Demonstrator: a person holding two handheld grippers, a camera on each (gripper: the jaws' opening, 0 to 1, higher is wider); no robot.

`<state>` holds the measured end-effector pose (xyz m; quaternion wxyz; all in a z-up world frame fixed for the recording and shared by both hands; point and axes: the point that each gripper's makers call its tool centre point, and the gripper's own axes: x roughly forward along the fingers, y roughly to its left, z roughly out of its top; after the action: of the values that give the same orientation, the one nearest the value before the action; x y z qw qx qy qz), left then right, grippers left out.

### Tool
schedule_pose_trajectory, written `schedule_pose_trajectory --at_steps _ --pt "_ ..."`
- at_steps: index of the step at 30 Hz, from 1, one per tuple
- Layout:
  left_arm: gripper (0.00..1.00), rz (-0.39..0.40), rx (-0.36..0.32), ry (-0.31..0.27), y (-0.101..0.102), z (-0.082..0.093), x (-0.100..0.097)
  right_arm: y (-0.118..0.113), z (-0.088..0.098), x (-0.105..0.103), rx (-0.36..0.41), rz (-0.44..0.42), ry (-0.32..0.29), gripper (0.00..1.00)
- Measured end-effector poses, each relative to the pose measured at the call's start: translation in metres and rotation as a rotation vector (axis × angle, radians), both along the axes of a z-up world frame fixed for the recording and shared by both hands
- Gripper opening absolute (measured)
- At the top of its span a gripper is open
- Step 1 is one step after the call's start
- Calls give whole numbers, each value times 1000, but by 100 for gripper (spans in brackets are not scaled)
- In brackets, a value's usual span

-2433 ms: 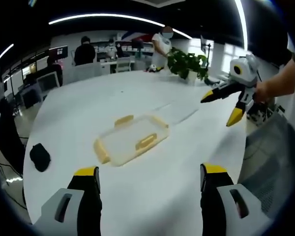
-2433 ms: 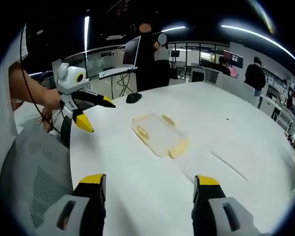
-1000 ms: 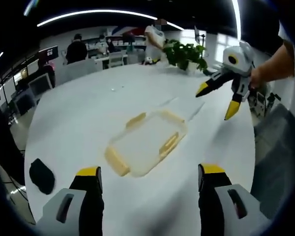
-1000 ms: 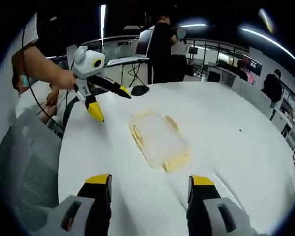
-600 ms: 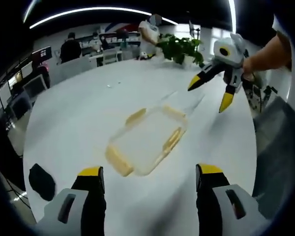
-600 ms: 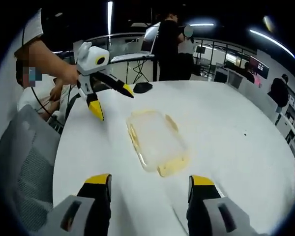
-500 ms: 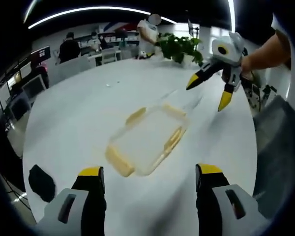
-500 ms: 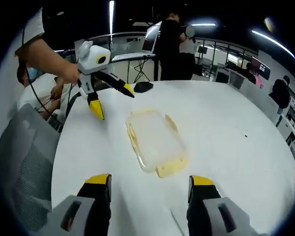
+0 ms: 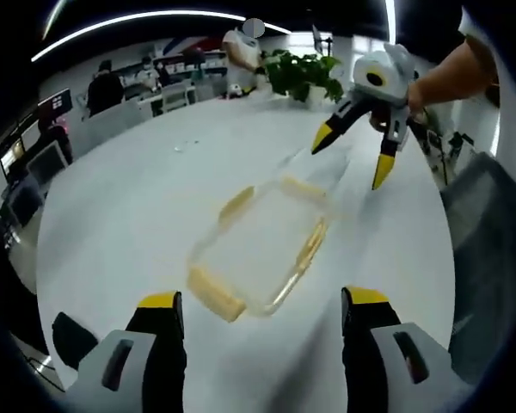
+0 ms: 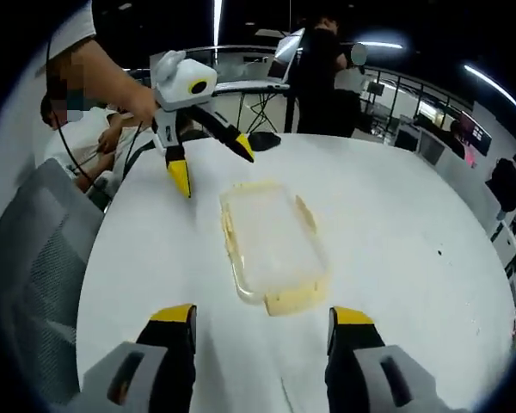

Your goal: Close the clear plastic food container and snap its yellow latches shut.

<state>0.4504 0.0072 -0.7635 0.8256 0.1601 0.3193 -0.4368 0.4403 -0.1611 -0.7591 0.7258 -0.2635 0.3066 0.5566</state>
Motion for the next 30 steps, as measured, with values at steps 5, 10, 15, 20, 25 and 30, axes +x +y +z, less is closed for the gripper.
schedule_pose_trajectory --at_steps 5,10,15,20,25,30 --pt "73 -24 17 1 0 -3 3 4 -4 4 -26 38 -10 60" --pt "72 -85 62 -3 2 -7 4 8 -5 11 -44 62 -17 60" --pt "72 -138 95 -11 2 -8 8 14 -5 17 -48 86 -4 62" --pt "70 -177 124 -19 3 -10 11 17 -7 23 -67 105 -8 61" --pt "70 -199 133 -9 3 -11 13 20 -10 24 -83 131 -3 60" --pt "69 -242 151 -7 3 -13 14 20 -17 27 -95 140 2 60"
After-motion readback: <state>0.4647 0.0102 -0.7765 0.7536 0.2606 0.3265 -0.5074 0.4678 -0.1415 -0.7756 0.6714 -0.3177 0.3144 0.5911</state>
